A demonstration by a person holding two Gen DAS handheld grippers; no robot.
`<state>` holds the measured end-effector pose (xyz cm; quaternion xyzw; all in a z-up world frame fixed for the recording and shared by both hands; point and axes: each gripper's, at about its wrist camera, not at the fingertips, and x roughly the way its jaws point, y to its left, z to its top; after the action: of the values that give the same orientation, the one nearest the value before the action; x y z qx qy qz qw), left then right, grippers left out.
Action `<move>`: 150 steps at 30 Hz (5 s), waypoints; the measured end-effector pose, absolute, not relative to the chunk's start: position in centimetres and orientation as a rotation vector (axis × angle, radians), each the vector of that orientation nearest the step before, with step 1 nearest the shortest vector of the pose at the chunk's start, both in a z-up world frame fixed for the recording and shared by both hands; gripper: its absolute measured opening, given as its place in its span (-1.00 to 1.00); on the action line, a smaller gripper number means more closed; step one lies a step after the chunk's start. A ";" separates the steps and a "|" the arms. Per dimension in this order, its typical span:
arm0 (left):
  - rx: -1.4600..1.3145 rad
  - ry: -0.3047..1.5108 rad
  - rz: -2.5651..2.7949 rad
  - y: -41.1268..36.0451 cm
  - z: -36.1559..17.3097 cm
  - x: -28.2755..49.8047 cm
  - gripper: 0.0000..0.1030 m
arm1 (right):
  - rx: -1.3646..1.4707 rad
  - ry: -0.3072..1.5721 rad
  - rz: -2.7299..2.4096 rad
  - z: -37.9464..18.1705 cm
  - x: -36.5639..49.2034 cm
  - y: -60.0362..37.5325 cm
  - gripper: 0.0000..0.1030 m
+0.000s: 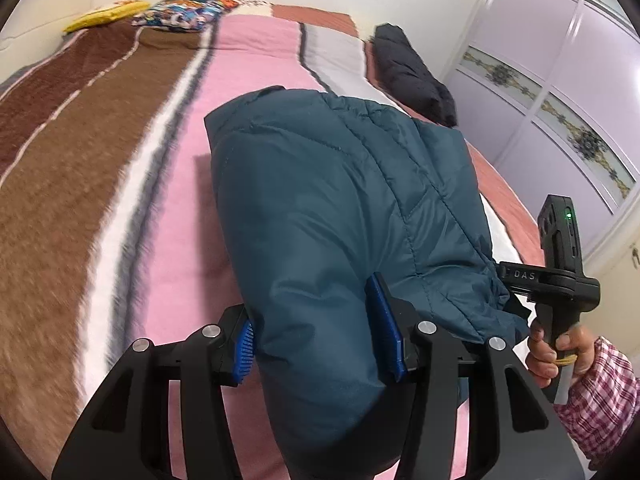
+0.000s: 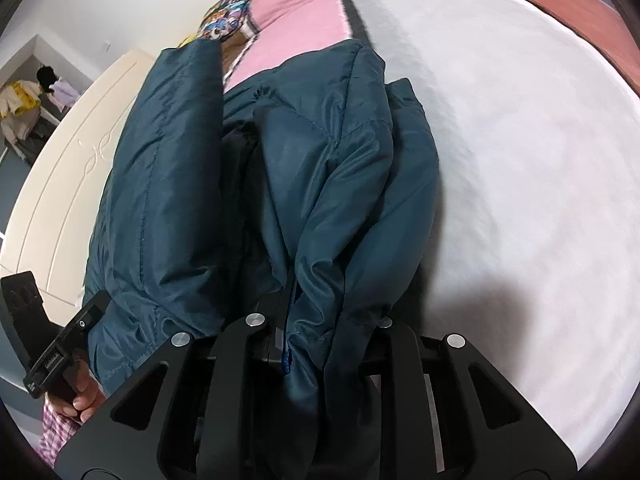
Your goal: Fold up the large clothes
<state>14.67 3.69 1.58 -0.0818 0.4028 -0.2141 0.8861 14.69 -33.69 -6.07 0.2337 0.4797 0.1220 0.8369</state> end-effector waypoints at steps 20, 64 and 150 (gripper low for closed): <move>-0.224 0.815 -0.376 8.0 -0.3 20.6 -0.02 | 0.409 1.010 0.207 -6.9 18.6 -29.3 -0.61; -0.116 0.757 -0.148 7.3 6.0 7.4 0.38 | 0.435 0.970 0.185 0.0 7.2 -29.7 0.14; -0.086 0.952 -0.028 0.8 1.5 -7.1 0.40 | 0.106 0.998 -0.010 -4.1 -10.1 -20.9 0.15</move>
<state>-7.09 0.83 1.51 -0.0413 0.4581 -0.0133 0.8878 -10.06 -20.86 -4.07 0.0508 0.4783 -0.0049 0.8767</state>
